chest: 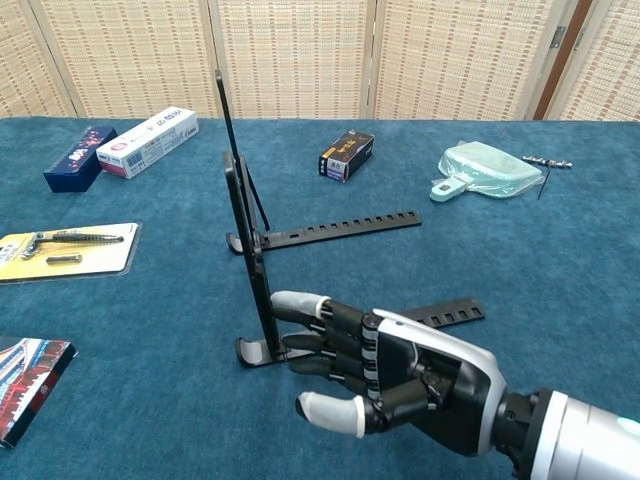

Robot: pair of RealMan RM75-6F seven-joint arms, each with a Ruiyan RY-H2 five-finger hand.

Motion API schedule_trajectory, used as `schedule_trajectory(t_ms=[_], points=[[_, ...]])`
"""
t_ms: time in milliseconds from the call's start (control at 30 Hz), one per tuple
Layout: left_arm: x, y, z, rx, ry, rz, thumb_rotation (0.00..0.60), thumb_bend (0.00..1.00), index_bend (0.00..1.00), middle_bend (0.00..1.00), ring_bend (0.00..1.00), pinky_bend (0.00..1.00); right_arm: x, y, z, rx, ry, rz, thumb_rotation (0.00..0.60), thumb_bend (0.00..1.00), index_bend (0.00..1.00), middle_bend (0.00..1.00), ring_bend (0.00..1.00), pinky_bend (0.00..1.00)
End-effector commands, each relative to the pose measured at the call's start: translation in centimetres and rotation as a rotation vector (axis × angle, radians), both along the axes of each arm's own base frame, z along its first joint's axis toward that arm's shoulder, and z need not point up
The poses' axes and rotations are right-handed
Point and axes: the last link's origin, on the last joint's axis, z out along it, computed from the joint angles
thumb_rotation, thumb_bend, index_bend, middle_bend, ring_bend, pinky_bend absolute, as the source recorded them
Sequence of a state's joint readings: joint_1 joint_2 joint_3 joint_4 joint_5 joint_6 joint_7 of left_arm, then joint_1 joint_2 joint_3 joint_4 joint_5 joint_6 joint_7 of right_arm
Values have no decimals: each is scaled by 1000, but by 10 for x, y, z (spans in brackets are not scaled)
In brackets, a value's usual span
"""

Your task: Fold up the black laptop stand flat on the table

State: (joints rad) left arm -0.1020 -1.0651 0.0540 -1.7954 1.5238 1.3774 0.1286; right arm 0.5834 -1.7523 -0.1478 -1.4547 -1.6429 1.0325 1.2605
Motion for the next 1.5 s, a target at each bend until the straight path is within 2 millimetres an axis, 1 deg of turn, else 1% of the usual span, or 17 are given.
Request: schedule_trajectory(t_ms=[33,133,333,600,767,967,1133,1300,1500], points=[[1,0,0,-1,-1,-2,600,268,7,81,108,31,0,0,1,-3,-2,-1,600,187,0,0,0,58],[1,1,-1,0,-3,-5,600,268,7,81,108,31,-1,-4,6,-27,-8,-7,600,187,0,0,0,58],[2,5,-1,-2,-8,-14,600,268,7,81,108,31,-9,-23,23,-108,0,-23,600,186,0,0,0,58],[10,25,-6,-49,-54,-69,600,267,7,81,108,31,-12,-58,50,-229,25,-34,600,186,0,0,0,58],[17,40,-9,-82,-90,-98,600,268,7,81,107,31,-3,-79,60,-256,24,-36,600,187,0,0,0,58],[23,47,-15,-112,-97,-123,600,268,7,81,108,31,12,-107,57,-229,43,-54,600,187,0,0,0,58],[22,46,-14,-108,-97,-118,600,268,7,81,108,31,23,-131,46,-210,104,-48,600,187,0,0,0,58],[18,40,-11,-97,-95,-96,600,268,7,81,108,31,30,-146,31,-195,160,-29,600,186,0,0,0,58],[13,35,-7,-85,-93,-70,600,268,7,81,108,31,38,-161,16,-183,189,-25,600,187,0,0,0,58]])
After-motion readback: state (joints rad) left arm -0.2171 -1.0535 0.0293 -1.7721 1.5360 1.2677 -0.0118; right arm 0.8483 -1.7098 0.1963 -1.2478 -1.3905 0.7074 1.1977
